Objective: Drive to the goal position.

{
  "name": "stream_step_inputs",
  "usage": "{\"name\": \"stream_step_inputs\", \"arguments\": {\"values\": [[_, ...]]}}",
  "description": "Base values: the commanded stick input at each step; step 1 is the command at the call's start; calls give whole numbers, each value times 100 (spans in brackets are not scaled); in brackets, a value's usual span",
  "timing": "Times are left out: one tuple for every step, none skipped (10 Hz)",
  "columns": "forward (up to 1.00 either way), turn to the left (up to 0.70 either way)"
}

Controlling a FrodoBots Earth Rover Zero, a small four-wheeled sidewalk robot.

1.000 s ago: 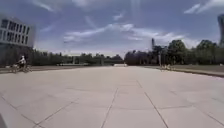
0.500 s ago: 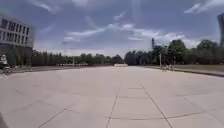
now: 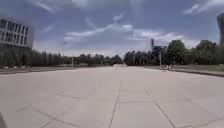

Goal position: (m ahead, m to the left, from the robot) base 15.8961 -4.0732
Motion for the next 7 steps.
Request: {"name": "stream_step_inputs", "arguments": {"values": [[56, 0], [56, 0], [56, 0], [56, 0], [56, 0], [56, 0], [56, 0]]}}
